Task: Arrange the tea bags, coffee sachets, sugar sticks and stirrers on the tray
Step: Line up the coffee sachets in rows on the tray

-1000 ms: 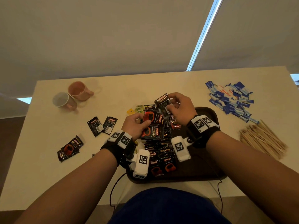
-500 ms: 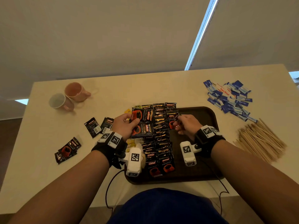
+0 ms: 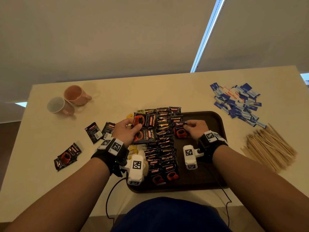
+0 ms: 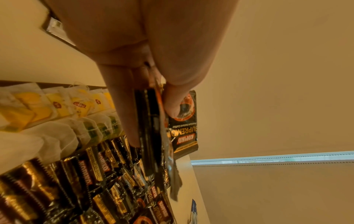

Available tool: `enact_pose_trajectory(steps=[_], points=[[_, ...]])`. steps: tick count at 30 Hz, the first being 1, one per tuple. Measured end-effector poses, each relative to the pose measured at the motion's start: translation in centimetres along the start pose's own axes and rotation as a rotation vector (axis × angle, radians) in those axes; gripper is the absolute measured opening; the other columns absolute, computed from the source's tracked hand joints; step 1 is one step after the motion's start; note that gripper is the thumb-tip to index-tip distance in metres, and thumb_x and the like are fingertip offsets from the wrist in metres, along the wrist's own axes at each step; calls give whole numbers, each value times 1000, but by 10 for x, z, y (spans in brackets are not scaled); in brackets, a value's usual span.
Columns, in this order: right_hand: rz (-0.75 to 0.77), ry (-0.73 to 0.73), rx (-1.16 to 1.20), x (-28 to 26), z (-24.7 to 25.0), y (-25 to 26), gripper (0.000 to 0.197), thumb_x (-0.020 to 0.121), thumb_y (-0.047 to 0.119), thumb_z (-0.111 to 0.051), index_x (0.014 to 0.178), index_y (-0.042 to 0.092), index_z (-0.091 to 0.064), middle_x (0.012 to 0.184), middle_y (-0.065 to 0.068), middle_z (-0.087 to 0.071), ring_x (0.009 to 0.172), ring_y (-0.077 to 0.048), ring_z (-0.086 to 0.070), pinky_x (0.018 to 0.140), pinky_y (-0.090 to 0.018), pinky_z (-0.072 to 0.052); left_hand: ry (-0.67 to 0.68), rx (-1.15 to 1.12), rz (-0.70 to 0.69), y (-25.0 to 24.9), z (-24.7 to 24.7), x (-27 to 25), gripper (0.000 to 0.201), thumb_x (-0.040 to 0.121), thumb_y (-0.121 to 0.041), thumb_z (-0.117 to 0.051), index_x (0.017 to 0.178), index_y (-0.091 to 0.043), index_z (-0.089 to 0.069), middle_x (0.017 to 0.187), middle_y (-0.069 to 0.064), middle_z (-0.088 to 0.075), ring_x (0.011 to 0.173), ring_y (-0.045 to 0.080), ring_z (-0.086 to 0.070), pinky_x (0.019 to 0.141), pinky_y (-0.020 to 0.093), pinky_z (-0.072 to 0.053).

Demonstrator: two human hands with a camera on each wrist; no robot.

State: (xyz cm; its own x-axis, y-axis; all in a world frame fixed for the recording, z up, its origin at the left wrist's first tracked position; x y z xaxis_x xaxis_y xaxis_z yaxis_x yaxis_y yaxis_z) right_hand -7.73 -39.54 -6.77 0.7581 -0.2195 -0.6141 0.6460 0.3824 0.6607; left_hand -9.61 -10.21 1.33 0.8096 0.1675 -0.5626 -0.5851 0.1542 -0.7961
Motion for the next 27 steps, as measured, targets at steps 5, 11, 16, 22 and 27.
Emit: enact_pose_trajectory(steps=[5, 11, 16, 22, 27], points=[[-11, -73, -117, 4, -2, -5, 19, 82, 22, -79, 100, 17, -75, 86, 2, -72, 84, -15, -68, 90, -37, -56, 1, 1, 12, 2, 2, 0, 9, 92, -11, -69, 100, -14, -66, 81, 10, -75, 64, 17, -72, 65, 33, -59], [-9, -107, -149, 4, -3, 4, 14, 80, 21, -81, 78, 20, -68, 83, -2, -72, 78, -17, -70, 78, -34, -60, -17, 30, 0, 4, 9, 1, 10, 92, -12, -69, 101, -15, -66, 79, 8, -75, 62, 16, -72, 62, 32, -59], [36, -169, -232, -2, 7, 9, 11, 85, 25, -76, 80, 17, -72, 83, -1, -72, 81, -18, -70, 84, -35, -58, -26, 24, 8, 7, 8, 2, 10, 92, -11, -70, 101, -13, -67, 71, 4, -75, 62, 19, -71, 67, 37, -60], [507, -158, -324, -47, -1, 71, 20, 92, 29, -67, 105, 14, -69, 94, 4, -63, 87, -10, -58, 79, -23, -47, -3, 46, -27, 3, -1, -4, 9, 90, -12, -71, 92, -20, -67, 76, 9, -75, 70, 27, -73, 72, 47, -62], [829, 104, -456, -89, -40, 117, 46, 89, 36, -69, 131, 20, -60, 125, 1, -61, 116, -12, -53, 100, -27, -41, 58, 96, -84, -5, -13, -16, 7, 90, -11, -72, 93, -15, -67, 66, 5, -72, 59, 23, -69, 60, 39, -59]])
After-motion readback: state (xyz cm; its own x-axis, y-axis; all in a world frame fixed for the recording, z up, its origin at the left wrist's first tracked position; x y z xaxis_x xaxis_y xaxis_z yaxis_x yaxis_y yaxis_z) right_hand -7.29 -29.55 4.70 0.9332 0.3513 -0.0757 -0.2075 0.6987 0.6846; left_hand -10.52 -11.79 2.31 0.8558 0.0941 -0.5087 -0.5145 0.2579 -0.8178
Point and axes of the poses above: each hand's wrist, its own x-axis towards the middle knuckle, its own z-axis out of the back of the hand, y = z × x, the point moved 5 cm from there along x, towards the middle knuckle
